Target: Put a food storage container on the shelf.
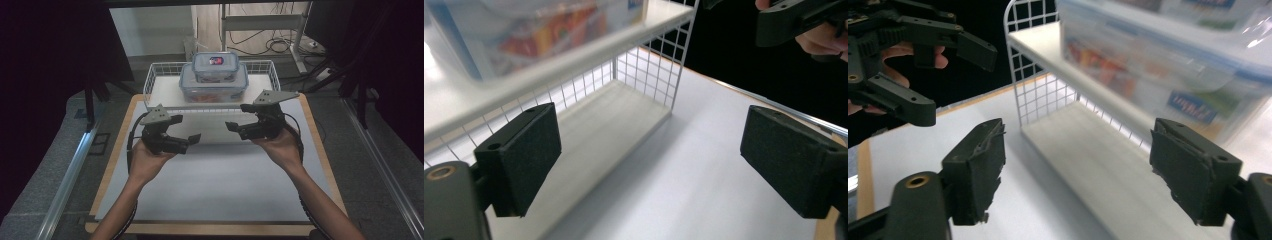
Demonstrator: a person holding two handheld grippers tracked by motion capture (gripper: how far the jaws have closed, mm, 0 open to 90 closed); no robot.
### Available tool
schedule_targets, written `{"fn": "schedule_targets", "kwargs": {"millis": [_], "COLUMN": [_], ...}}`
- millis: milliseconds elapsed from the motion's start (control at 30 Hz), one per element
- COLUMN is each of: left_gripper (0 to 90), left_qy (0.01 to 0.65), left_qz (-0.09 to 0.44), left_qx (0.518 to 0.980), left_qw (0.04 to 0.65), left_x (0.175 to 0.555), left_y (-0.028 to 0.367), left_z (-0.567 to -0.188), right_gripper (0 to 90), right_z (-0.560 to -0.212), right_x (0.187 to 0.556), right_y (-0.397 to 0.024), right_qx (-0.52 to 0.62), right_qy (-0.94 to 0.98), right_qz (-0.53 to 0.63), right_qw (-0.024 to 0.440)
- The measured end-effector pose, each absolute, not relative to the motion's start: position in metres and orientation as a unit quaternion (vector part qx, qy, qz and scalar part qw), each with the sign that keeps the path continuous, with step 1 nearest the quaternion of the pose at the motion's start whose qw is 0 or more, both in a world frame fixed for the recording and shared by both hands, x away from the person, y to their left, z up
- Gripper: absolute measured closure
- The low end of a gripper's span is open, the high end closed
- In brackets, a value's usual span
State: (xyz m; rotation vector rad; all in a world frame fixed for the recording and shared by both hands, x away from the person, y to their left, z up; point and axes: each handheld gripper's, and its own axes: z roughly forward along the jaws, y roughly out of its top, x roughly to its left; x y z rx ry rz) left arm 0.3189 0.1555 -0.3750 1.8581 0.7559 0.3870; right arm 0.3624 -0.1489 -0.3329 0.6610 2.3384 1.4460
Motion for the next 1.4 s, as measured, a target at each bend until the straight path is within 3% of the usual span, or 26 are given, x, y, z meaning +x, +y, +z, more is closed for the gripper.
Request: {"fn": "schedule_targets", "kwargs": {"millis": [967, 1400], "left_gripper": [3.9, 3.7], "left_qy": [0.313, 0.335], "left_qz": [0.165, 0.186], "left_qx": [0.799, 0.791], "left_qw": [0.486, 0.477], "left_x": [0.266, 0.252], "left_y": [0.149, 0.168], "left_z": [-0.449, -0.472], "right_gripper": [0.5, 0.0], "right_z": [-0.407, -0.443], "right_x": [0.318, 0.310], "right_y": [-0.182, -0.205], "right_qx": [0.245, 0.261], "right_qy": [0.832, 0.834], "right_qz": [0.477, 0.465], "right_qw": [0.142, 0.143]}}
